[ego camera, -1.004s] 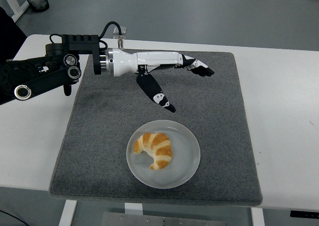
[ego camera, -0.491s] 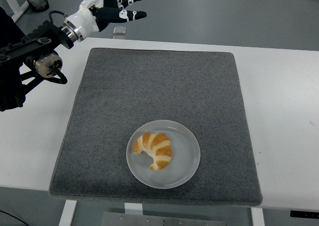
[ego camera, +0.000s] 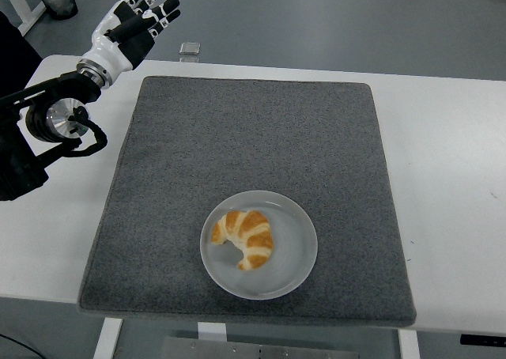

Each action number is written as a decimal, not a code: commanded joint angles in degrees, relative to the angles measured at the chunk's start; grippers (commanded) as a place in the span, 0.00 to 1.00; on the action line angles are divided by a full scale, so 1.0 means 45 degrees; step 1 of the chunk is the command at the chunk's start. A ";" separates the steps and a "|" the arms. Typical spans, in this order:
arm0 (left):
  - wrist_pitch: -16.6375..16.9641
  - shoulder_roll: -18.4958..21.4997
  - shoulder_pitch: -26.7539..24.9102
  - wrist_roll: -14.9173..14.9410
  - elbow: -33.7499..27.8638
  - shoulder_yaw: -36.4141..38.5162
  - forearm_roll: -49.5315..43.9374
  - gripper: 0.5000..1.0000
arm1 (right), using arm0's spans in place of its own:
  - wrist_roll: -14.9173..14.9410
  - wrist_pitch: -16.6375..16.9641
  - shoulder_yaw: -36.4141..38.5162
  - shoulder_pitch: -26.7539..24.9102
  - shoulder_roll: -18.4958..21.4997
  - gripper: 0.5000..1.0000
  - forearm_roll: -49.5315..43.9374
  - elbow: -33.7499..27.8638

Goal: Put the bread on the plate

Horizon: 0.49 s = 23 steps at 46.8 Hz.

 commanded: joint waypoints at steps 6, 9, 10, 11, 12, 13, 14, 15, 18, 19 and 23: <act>-0.0811 -0.0056 0.1161 -0.0025 -0.0163 -0.1325 -0.0062 0.99 | -0.0001 0.0000 0.0000 -0.0003 0.0000 0.90 -0.0009 0.0001; -0.0831 -0.0076 0.1435 -0.0025 -0.0163 -0.1579 -0.0081 0.99 | -0.0001 0.0000 -0.0020 -0.0003 0.0000 0.90 0.0010 0.0001; -0.0850 -0.0076 0.1552 -0.0025 -0.0163 -0.1676 -0.0081 0.99 | -0.0001 0.0000 -0.0020 -0.0003 0.0000 0.90 0.0010 0.0001; -0.0889 -0.0076 0.1669 -0.0025 -0.0163 -0.1774 -0.0081 0.99 | -0.0001 0.0000 -0.0020 -0.0003 0.0000 0.90 0.0010 0.0001; -0.0947 -0.0076 0.1767 -0.0025 -0.0163 -0.1891 -0.0081 0.99 | -0.0001 0.0000 -0.0020 -0.0003 0.0000 0.90 0.0010 0.0001; -0.1006 -0.0076 0.1864 -0.0025 -0.0163 -0.2027 -0.0081 0.99 | -0.0001 0.0000 0.0000 -0.0003 0.0000 0.90 0.0029 0.0001; -0.1103 -0.0076 0.1962 -0.0044 -0.0125 -0.2164 -0.0081 0.99 | -0.0001 0.0019 0.0000 -0.0003 0.0000 0.90 0.0030 0.0020; -0.1162 -0.0076 0.2060 -0.0044 -0.0105 -0.2281 -0.0081 1.00 | -0.0001 0.0020 0.0000 -0.0003 0.0000 0.90 0.0049 0.0001; -0.1202 -0.0076 0.2236 -0.0044 -0.0066 -0.2536 -0.0081 1.00 | -0.0001 0.0020 0.0039 -0.0003 0.0000 0.90 0.0069 0.0001; -0.1202 -0.0076 0.2275 -0.0025 -0.0066 -0.2536 -0.0081 1.00 | -0.0001 0.0020 0.0039 -0.0003 0.0000 0.90 0.0069 0.0020; -0.1085 -0.0076 0.2412 -0.0025 -0.0007 -0.2498 -0.0101 1.00 | -0.0001 0.0020 0.0039 -0.0003 0.0000 0.91 0.0069 0.0001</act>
